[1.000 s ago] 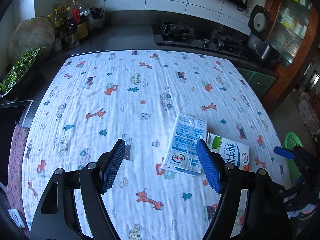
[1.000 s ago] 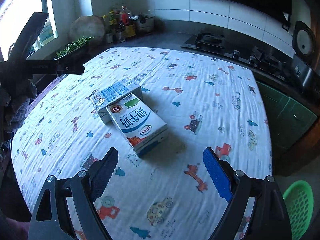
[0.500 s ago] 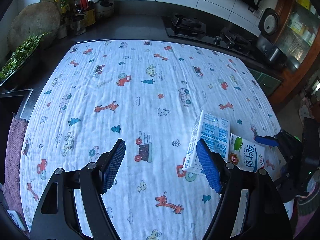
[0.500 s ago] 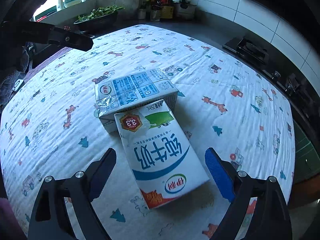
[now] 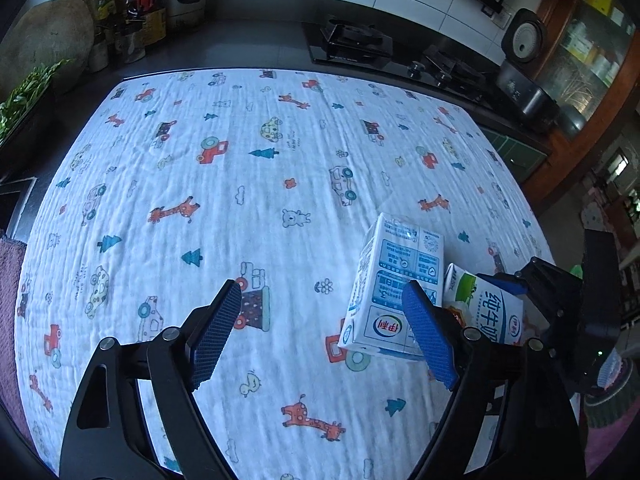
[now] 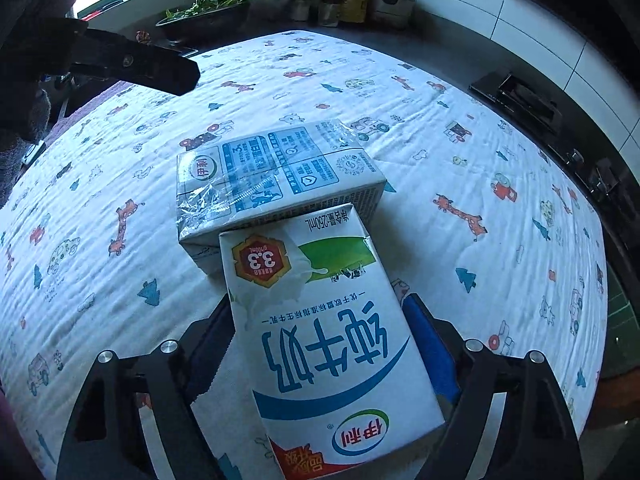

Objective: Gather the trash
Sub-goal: 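Grasp the blue-print milk carton with the left tool while the right tool grasps the white milk carton, then carry both milk cartons over the green basket and release them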

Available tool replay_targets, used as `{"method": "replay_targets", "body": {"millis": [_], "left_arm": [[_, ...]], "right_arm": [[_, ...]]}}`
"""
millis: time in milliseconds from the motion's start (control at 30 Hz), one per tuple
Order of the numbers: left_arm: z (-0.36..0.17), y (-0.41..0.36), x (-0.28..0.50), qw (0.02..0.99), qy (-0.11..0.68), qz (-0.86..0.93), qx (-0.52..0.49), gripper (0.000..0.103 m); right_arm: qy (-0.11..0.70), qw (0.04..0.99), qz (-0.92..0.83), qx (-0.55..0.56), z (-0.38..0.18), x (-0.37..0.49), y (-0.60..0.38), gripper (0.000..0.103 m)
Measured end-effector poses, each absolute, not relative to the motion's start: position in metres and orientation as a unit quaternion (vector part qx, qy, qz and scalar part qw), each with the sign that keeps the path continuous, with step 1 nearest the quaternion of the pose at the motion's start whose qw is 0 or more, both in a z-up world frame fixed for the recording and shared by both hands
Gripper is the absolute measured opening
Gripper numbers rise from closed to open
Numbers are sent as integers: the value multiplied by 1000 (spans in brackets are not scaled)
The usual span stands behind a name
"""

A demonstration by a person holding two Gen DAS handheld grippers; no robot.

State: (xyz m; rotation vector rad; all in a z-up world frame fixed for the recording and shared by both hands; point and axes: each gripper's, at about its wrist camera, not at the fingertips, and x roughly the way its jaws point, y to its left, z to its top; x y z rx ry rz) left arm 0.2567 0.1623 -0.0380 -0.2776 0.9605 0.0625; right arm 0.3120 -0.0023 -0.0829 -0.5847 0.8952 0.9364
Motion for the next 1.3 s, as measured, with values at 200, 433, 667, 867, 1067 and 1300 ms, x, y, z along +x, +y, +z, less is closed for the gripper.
{"method": "replay_targets", "body": {"millis": [200,433,667,867,1067,1300], "left_arm": [[-43,146,267,880,458,12,-124,83],[-58,114,287,877,473,-14,-81,86],[-75,94,307,871,489,-14,-49,87],[-86,88,316,868,494,-9,-34,87],[-93,83,318,865,499,-7,-43,65],[-71,67,302,879,474,-16,-44,64]], "right_arm": [[416,773,408,-251,-74,305,-27,70],[429,797,368,-213,-62,299,-73,68],[432,823,328,-171,-49,289,-121,68],[436,840,288,-146,-44,278,-161,68],[440,852,257,-122,-43,268,-193,68],[436,867,225,-90,-39,257,-225,68]]}}
